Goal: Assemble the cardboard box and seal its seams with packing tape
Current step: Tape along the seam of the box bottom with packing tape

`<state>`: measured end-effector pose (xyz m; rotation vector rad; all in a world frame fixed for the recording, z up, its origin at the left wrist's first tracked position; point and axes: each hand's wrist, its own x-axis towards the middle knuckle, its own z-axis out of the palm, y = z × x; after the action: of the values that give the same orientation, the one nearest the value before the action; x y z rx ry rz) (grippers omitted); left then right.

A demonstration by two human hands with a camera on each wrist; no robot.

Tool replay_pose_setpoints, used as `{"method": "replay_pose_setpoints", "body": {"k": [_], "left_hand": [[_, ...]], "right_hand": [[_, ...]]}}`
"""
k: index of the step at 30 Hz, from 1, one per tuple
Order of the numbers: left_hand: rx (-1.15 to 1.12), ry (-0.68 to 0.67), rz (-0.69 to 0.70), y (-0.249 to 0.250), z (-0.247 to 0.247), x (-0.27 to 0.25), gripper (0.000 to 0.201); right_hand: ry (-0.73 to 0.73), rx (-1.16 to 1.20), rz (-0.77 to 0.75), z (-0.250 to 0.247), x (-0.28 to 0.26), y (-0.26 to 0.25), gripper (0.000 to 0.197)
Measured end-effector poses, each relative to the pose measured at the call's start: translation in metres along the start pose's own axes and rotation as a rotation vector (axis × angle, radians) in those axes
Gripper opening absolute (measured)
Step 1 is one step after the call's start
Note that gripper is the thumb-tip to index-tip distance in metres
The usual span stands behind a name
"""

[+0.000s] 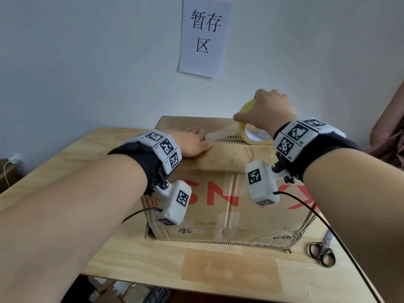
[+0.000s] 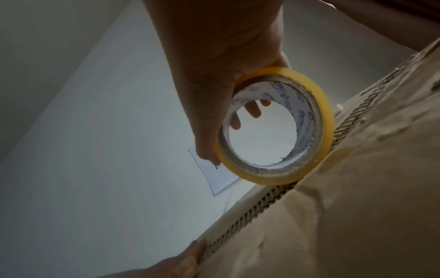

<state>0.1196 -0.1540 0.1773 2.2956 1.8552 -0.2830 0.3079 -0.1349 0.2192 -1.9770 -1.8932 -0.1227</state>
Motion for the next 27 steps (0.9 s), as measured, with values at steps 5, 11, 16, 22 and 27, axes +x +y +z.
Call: {"method": "replay_pose_setpoints", "body": {"k": [5,11,16,22,27], "left_hand": [[0.010,-0.026,0.073,0.022,-0.001,-0.003,0.061],[-0.079,0.054,0.235,0.026,0.005,-0.010,0.054],[-0.165,0.153,0.175,0.007,-0.002,-0.011,0.051],[-0.208,0.325,0.023,-0.048,-0.002,-0.020,0.046],[-0.056,0.341,-0.034,-0.022,-0.003,-0.019,0.048]], "right_hand": [[-0.003,-0.001,-0.038,0.003,0.003,0.002,0.061],[0.013,-0.102,-0.054,0.006,-0.004,-0.011,0.059],[-0.024,-0.044,-0.025,-0.001,-0.004,-0.003,0.053],[-0.029,-0.032,-0.009,-0.001,-0.005,-0.001,0.063],[-0.027,-0.061,-0.051,-0.002,-0.006,0.001,0.062]]}}
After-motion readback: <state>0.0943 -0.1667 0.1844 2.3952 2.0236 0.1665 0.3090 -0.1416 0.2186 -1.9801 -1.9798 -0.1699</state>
